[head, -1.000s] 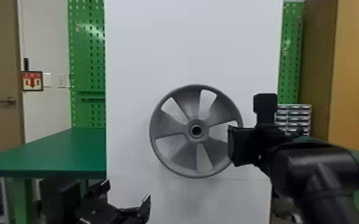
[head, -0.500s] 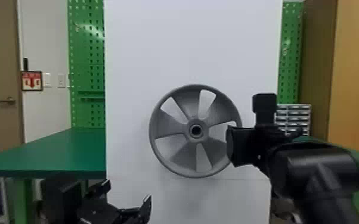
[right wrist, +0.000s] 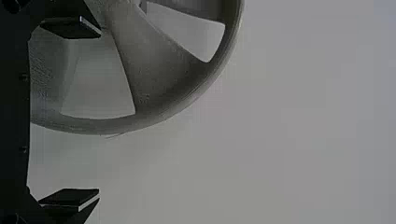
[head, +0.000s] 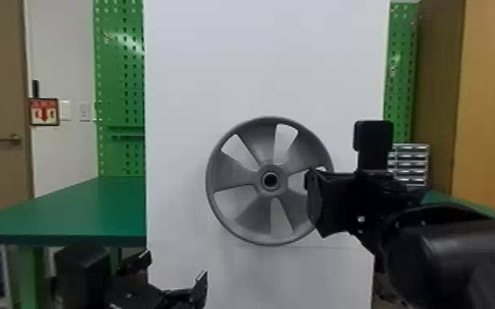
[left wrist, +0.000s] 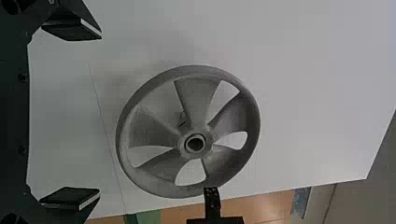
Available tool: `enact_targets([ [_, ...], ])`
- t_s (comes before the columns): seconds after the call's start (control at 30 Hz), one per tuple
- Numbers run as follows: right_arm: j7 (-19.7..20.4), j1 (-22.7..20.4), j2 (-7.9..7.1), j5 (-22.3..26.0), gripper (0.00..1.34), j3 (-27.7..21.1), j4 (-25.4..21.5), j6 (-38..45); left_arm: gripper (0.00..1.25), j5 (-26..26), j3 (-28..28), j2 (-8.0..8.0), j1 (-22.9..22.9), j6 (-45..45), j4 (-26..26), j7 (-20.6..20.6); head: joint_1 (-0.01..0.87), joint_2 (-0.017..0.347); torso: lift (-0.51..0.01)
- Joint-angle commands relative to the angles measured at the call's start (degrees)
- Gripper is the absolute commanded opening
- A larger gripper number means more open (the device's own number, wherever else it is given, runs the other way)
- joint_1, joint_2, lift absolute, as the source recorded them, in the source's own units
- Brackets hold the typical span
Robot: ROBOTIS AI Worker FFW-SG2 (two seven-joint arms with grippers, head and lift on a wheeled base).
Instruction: Hold the wheel and insert it
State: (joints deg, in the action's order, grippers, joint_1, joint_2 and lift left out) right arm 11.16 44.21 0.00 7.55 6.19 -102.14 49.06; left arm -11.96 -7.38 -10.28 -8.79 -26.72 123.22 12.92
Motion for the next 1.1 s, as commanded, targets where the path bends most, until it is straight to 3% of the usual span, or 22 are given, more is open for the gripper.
enact_targets([
  [0.0, 0.0, -5.28, 0.05, 1.15, 1.24, -0.91, -8.34, 0.51, 1.15, -0.17, 0.09, 0.0, 0.09, 0.0, 0.09, 0.0, 0.097, 0.015, -0.442],
  [0.1, 0.0, -8.7, -0.18, 1.59, 1.24, -1.35, -13.43, 0.51, 1.15, -0.26, 0.18, 0.0, 0.0, 0.0, 0.09, 0.0, 0.097, 0.015, -0.442],
  [0.17, 0.0, -11.25, -1.32, 2.03, 1.24, -1.79, -16.51, 0.6, 1.15, -0.26, 0.09, 0.09, 0.0, 0.0, 0.09, 0.0, 0.097, 0.015, -0.442],
  [0.27, 0.0, -14.59, -2.37, 3.87, 1.23, -2.85, -19.41, 0.6, 1.15, -0.26, 0.18, 0.18, 0.0, 0.0, 0.09, 0.0, 0.097, 0.015, -0.442],
  [0.47, 0.0, -20.66, -3.69, 2.64, 1.23, -3.37, -23.81, -0.37, 1.15, -0.34, 0.35, 0.18, -0.09, 0.0, 0.44, 0.0, 0.097, 0.015, -0.442],
  [0.57, 0.0, -25.23, -4.48, 2.2, 1.23, -3.28, -24.16, -5.56, 1.15, -0.34, 0.88, 0.35, 0.0, 0.0, 1.23, 0.0, 0.097, 0.015, -0.442],
  [0.83, 0.0, -35.77, -4.75, 2.73, 1.22, -5.13, -24.25, -14.26, 1.15, -0.43, 1.85, 0.7, 0.09, 0.0, 2.81, 0.0, 0.097, 0.015, -0.442],
  [1.07, 0.0, -43.77, -4.66, -0.87, 1.22, -4.87, -23.37, -21.46, 1.15, -0.61, 2.46, 0.7, 0.53, 0.0, 3.52, 0.0, 0.097, 0.015, -0.442],
])
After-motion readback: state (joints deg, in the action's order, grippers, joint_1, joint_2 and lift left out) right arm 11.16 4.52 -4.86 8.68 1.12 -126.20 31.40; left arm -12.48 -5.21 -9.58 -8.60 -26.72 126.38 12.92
